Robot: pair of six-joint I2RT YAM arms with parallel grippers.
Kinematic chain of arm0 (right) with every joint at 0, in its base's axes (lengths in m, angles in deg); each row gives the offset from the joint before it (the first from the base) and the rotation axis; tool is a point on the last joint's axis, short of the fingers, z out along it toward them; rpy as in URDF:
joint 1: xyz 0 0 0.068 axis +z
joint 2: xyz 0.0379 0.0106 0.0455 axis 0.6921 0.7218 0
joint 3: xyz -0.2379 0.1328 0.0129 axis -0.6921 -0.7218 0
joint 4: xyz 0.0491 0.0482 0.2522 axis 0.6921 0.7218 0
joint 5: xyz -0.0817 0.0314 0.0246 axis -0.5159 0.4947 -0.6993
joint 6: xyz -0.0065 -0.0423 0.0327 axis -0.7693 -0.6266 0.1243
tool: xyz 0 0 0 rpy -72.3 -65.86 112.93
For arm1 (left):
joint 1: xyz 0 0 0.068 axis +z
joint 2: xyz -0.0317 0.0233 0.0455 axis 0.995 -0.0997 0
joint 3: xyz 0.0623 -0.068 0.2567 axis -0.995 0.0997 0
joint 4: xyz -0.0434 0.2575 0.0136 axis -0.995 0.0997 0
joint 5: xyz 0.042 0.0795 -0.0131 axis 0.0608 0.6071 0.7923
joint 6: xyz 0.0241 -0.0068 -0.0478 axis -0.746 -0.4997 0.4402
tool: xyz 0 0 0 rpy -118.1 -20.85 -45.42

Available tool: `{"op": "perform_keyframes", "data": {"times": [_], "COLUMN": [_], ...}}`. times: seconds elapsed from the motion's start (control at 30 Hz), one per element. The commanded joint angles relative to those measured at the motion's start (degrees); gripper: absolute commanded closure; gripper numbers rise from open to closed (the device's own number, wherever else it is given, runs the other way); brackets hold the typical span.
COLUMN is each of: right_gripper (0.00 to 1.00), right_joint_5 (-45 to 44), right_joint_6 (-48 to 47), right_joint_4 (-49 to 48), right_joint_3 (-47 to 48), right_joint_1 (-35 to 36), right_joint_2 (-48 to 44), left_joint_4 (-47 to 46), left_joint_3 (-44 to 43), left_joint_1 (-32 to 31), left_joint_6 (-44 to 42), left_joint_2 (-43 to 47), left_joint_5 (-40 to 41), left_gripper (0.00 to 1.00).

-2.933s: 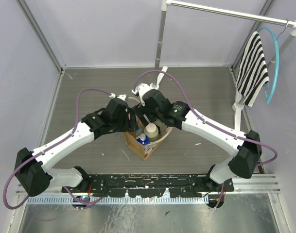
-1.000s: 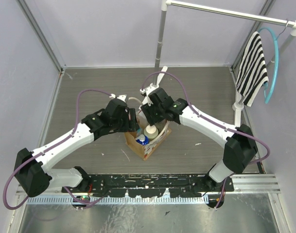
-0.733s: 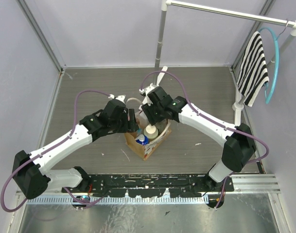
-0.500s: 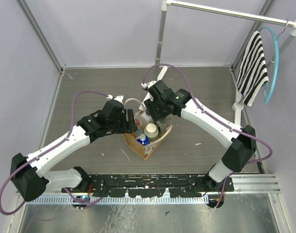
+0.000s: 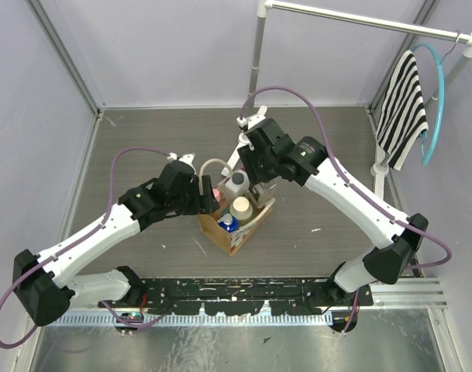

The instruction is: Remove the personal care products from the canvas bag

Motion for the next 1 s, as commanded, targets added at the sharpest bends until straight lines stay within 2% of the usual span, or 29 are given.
{"op": "perform_keyframes", "data": {"times": [0.0,0.23,0.4,0.67,0.8,0.97], "right_gripper": [0.6,0.59,0.59,0.59,0.59,0.59], "right_joint_5": [-7.35,-7.71,-4.19,0.86,3.83,7.1], "right_joint_6": [0.12,-1.68,-2.62,-3.68,-3.75,-3.03], "right_joint_4": [-2.44,3.84,4.43,-2.24,-4.19,-7.65], "right_joint_3": [12.24,24.78,26.77,11.67,4.37,-4.49], "right_joint_1": [-0.92,-7.63,-15.23,-21.27,-22.79,-23.32], "right_joint_2": [-4.51,0.2,2.27,1.3,1.32,0.46], "left_joint_4": [2.08,1.95,1.87,3.26,3.93,10.62], "left_joint_3": [0.76,1.09,1.18,-2.61,-4.82,-13.43], "left_joint_1": [-0.33,-0.84,-0.88,-1.15,-1.76,-1.76], "left_joint_6": [0.55,0.89,0.82,-1.01,-2.92,-7.39], "left_joint_2": [1.27,1.58,1.36,-1.38,0.4,-1.58], "left_joint_5": [-1.6,-1.97,-2.28,-2.7,0.17,3.28], "left_gripper": [0.24,0.23,0.23,0.26,0.27,0.27]}}
